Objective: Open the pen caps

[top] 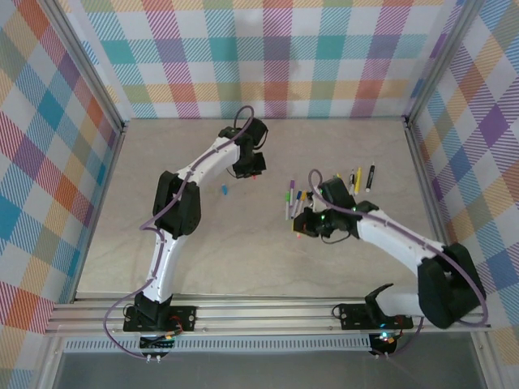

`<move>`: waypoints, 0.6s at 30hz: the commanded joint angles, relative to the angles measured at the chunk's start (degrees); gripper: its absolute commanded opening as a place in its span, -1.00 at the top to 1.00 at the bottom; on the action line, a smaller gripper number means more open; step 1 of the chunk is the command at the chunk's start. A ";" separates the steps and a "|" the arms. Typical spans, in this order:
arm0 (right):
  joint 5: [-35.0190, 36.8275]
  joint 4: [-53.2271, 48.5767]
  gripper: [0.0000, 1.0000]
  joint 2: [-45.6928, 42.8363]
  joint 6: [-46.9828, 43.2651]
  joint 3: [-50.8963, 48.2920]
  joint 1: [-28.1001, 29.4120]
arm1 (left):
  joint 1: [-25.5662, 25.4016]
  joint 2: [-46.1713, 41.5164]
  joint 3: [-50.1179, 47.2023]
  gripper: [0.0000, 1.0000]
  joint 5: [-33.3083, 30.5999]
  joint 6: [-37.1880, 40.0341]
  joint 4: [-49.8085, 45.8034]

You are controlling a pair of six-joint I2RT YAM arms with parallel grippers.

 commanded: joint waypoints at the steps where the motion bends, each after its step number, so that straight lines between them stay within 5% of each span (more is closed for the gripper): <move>1: 14.38 -7.94 1.00 6.34 -7.34 7.41 -2.29 | 0.14 -2.99 -3.09 1.00 -6.10 3.08 -3.33; 6: 25.12 -14.52 1.00 17.38 -12.61 18.23 -3.09 | 1.53 -3.62 -7.69 1.00 -8.13 3.28 -2.06; 18: 33.66 -17.83 0.87 29.84 -18.40 27.75 -6.77 | 3.59 -0.36 -9.05 0.89 -12.59 3.74 -2.20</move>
